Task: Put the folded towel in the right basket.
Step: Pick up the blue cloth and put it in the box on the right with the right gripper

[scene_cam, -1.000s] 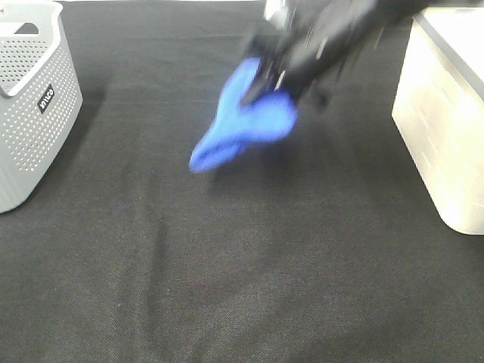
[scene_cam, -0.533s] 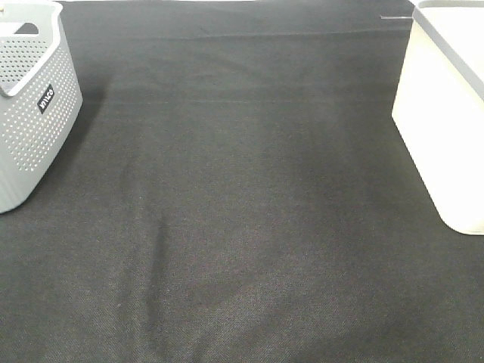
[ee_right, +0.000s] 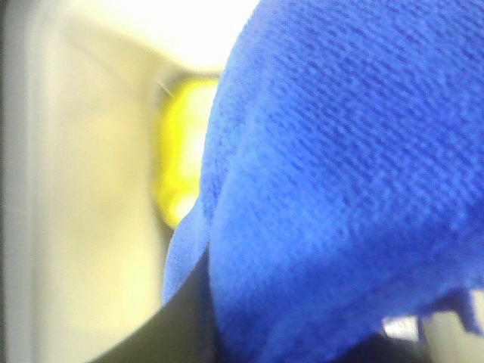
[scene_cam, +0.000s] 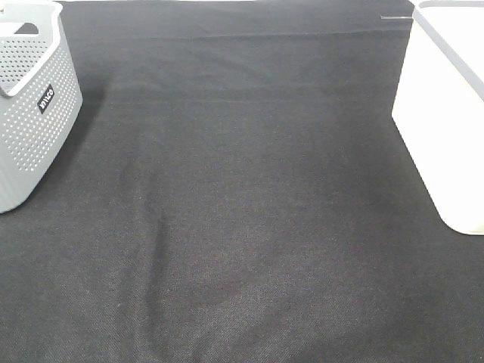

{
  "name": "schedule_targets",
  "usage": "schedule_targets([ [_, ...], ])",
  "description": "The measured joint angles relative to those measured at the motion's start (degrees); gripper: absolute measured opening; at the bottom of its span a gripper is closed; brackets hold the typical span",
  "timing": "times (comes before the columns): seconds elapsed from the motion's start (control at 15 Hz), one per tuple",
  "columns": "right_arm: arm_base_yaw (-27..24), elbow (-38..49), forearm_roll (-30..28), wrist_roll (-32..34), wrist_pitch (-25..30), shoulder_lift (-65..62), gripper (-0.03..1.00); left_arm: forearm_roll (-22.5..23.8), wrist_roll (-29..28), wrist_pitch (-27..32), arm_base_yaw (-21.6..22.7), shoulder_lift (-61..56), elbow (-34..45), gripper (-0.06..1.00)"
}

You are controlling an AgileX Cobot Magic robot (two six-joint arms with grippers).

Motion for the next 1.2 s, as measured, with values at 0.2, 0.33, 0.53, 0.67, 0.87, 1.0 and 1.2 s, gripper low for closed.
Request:
schedule_targets([
  [0.2,0.0,4.0,-1.0,1.3,0.2,3.8,0.15,0.0,0.0,0.0,0.0,0.0,0.0,0.99],
  [0.33,0.0,4.3,6.5,-2.3,0.1,5.4,0.15,0.0,0.0,0.0,0.0,0.0,0.0,0.99],
  [0.53,0.1,4.3,4.8,-4.6,0.1,5.6,0.15,0.0,0.0,0.0,0.0,0.0,0.0,0.99],
  [0.67,0.1,4.3,2.4,-5.0,0.1,5.6,0.15,0.0,0.0,0.0,0.0,0.0,0.0,0.99],
  [0.87,0.1,4.3,2.2,-4.3,0.1,5.6,0.16,0.0,0.0,0.0,0.0,0.0,0.0,0.99],
  [1.0,0.1,4.3,1.8,-0.9,0.1,5.6,0.56,0.0,0.0,0.0,0.0,0.0,0.0,0.99],
  [1.2,0.1,4.3,1.4,-0.2,0.1,5.6,0.94,0.0,0.0,0.0,0.0,0.0,0.0,0.99],
])
